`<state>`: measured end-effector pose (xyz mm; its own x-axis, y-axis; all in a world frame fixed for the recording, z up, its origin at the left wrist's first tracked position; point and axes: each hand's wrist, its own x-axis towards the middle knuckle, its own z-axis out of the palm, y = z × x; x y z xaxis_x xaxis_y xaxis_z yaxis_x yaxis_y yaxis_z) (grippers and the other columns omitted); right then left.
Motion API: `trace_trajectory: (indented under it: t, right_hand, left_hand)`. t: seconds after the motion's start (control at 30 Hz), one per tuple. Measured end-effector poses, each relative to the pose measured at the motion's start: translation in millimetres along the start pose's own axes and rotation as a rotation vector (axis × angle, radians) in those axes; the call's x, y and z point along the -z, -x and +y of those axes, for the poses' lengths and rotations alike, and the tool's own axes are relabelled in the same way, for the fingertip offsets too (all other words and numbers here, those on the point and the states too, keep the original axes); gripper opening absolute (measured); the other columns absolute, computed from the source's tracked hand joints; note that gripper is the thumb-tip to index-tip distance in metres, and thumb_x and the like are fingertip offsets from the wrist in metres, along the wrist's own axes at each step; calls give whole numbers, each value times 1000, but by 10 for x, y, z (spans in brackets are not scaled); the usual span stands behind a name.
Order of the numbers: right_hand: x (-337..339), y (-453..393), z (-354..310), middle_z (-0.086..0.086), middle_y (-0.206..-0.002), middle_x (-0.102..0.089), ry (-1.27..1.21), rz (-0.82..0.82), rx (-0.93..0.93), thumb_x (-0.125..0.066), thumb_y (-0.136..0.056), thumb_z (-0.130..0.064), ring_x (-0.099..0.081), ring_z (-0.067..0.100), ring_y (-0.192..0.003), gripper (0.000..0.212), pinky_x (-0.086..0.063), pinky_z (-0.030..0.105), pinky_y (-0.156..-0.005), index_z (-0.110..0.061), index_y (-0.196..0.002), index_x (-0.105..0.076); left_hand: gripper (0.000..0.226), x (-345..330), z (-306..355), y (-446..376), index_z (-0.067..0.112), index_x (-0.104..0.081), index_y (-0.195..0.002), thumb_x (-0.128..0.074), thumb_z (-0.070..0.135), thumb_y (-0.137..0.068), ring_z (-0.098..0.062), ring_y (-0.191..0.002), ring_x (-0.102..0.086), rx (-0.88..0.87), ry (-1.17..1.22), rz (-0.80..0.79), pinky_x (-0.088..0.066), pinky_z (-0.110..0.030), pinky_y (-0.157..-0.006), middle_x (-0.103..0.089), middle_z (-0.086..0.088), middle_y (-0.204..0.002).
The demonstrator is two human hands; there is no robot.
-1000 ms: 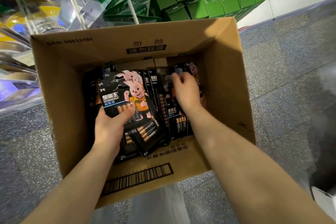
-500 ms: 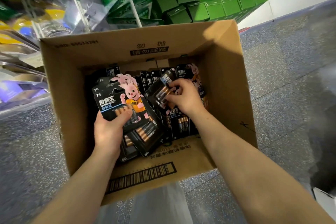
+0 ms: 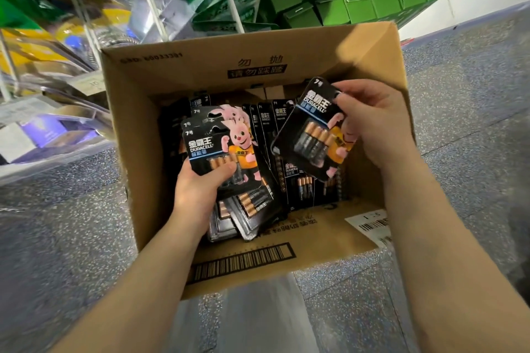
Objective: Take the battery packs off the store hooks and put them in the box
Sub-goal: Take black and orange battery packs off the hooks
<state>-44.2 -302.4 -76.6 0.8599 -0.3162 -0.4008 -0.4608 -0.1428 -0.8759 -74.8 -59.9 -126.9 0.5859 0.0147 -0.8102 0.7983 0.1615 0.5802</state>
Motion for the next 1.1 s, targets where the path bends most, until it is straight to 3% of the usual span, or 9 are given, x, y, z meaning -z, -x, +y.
trace_trajectory:
  t: [0.17,0.3,0.47,0.53,0.63,0.7,0.77,0.9,1.1]
  right_hand:
    - [-426,84,-2,-16,-89,-63,357,-277,-57,-61,-91,-13,-62,0,-78,21,-55,25,-65,-34,-91,-67]
    - [-740,185,179,-15,-93,-60,279,-231,-113,-57,-94,-20,-62,6,-84,16,-54,27,-44,-34,-97,-63]
    - [-951,262,342,0,-106,-65,119,-87,-95,-62,-90,-11,-64,12,-99,12,-57,33,-83,-22,-96,-63]
    - [-912,265,379,0,-110,-62,119,-64,-113,-63,-90,-19,-61,11,-100,10,-57,30,-80,-22,-99,-63]
    - [-745,229,411,-9,-103,-61,101,10,-157,-56,-95,-28,-56,0,-94,12,-45,9,-66,-24,-105,-61]
    - [-580,157,539,-10,-104,-61,106,158,-218,-50,-98,-27,-56,0,-96,19,-44,12,-73,-21,-112,-62]
    - [-437,74,730,-2,-115,-62,102,281,-375,-47,-98,-28,-58,12,-104,30,-50,27,-88,-17,-124,-59]
    - [-491,46,960,11,-134,-51,314,111,-664,-47,-95,-24,-53,31,-117,40,-44,45,-102,-10,-133,-50]
    - [-564,82,925,7,-126,-54,385,33,-480,-64,-90,-25,-52,26,-119,55,-46,40,-99,-14,-139,-44]
  left_hand:
    - [49,-4,-39,10,26,-57,-115,-76,13,-72,-18,-96,-71,1,-48,-112,-56,-41,-84,-72,0,-106]
    - [60,2,-72,-4,23,-59,-116,-84,14,-61,-14,-88,-73,6,15,-221,-58,-29,-71,-76,3,-95]
    - [81,46,-112,-27,14,-56,-132,-82,30,-57,-29,-107,-69,3,-26,-284,-54,-42,-86,-70,-11,-118]
    - [76,40,-123,-58,17,-56,-131,-82,24,-59,-28,-108,-68,6,-41,-298,-53,-43,-88,-70,-10,-119]
    - [68,23,-138,-87,19,-59,-125,-80,22,-61,-29,-109,-67,37,-22,-274,-53,-47,-92,-70,-9,-118]
    - [56,31,-154,-90,20,-62,-120,-80,18,-67,-32,-112,-66,43,-7,-253,-48,-53,-100,-70,-11,-120]
    - [51,44,-165,-90,22,-63,-118,-77,19,-69,-30,-112,-66,28,-4,-241,-46,-55,-103,-70,-9,-119]
    - [49,34,-169,-81,23,-62,-116,-73,20,-69,-26,-110,-68,3,11,-211,-48,-53,-101,-72,-7,-116]
    - [65,65,-156,-47,17,-56,-130,-74,19,-68,-28,-113,-66,-4,61,-166,-49,-53,-99,-69,-9,-123]
